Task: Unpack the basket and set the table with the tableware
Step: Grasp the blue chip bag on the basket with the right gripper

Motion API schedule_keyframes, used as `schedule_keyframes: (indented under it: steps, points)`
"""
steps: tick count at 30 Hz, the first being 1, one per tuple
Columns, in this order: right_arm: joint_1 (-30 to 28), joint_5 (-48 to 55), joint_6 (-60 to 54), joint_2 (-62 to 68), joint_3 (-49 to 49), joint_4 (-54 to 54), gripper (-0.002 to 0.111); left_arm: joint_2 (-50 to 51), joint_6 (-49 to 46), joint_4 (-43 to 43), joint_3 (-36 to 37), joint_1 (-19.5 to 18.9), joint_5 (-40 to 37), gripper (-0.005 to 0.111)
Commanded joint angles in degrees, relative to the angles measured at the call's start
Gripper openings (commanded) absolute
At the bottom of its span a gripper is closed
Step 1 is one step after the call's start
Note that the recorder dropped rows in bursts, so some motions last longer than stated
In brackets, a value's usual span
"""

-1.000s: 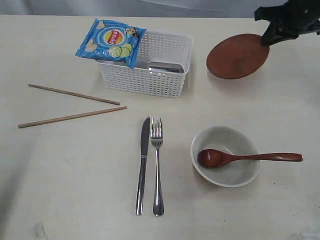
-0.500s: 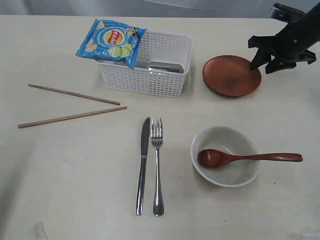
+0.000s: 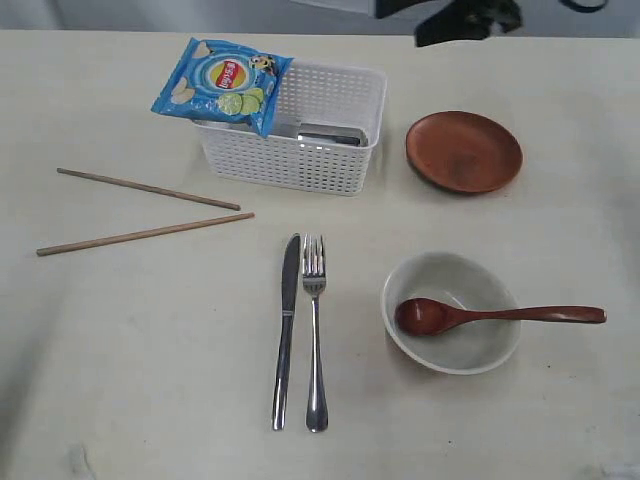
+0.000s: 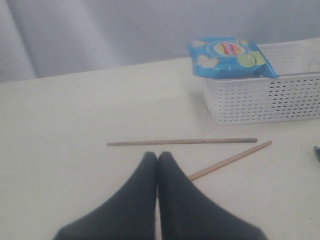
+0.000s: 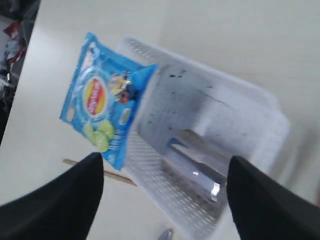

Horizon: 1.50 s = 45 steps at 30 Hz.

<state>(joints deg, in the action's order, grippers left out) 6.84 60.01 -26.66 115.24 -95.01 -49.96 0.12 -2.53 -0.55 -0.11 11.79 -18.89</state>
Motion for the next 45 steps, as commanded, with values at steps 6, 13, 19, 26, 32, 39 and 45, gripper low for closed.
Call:
schedule_keyframes:
  steps: [6, 13, 19, 26, 32, 39, 45]
  points:
    - [15.47, -15.83, 4.08, 6.98, -1.86, -0.88, 0.066, -0.12, -0.03, 0.12, 0.11, 0.37, 0.46, 0.0]
    - [17.91, -16.07, 9.53, 15.34, -9.91, -0.44, 0.066, -0.12, -0.03, 0.12, 0.11, 0.37, 0.46, 0.0]
    - [19.16, -14.77, 10.04, 18.99, -13.63, -0.44, 0.052, -0.12, -0.03, 0.12, 0.11, 0.37, 0.46, 0.0]
    - [19.48, -12.96, 7.85, 18.35, -14.52, 0.62, 0.0, -0.12, -0.03, 0.12, 0.11, 0.37, 0.46, 0.0]
    - [18.6, -9.88, 7.85, 13.67, -15.01, 4.48, 0.0, -0.12, -0.03, 0.12, 0.11, 0.37, 0.46, 0.0]
    - [14.89, -3.88, 16.07, 5.0, -14.9, 21.36, 0.0, -0.12, -0.03, 0.12, 0.11, 0.37, 0.46, 0.0]
    - [5.7, 5.75, 21.27, 1.6, -14.36, 29.54, 0.0, -0.12, -0.03, 0.12, 0.11, 0.37, 0.46, 0.0]
